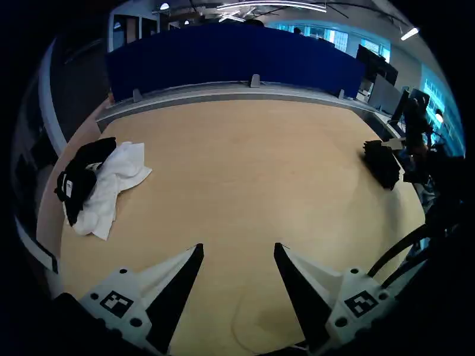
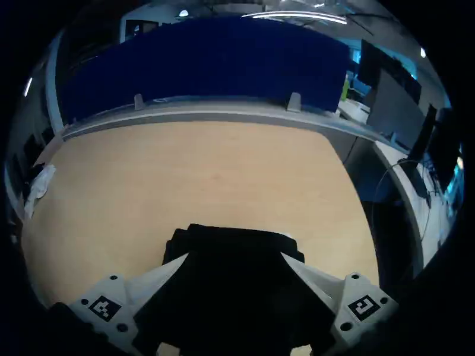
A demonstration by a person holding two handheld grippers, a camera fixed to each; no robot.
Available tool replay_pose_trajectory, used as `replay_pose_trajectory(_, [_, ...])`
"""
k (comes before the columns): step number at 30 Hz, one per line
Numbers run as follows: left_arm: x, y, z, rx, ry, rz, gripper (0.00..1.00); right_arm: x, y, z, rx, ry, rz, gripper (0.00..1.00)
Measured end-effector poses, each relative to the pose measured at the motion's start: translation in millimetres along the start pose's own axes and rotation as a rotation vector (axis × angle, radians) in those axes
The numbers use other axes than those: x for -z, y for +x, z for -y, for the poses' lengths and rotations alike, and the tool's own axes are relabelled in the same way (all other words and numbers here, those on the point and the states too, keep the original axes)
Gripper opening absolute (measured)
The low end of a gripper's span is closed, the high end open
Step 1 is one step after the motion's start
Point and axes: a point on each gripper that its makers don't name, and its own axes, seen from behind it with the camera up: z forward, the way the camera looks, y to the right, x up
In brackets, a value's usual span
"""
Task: Fold towel
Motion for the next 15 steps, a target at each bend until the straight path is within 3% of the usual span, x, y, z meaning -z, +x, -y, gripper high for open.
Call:
replay_pose_trajectory(8, [-2.3,4.7,3.6,0.002,-0.013,-0.013,0.88,47.9,1.3,14.2,-0.001,-0.031,-0.044,1.0])
replay_pose_trajectory(15, [-3.5,7.6,3.4,-0.008,-0.026,-0.021,0.88,73.7,-15.8,26.8,-0.023,-0.045,-0.028,1.0])
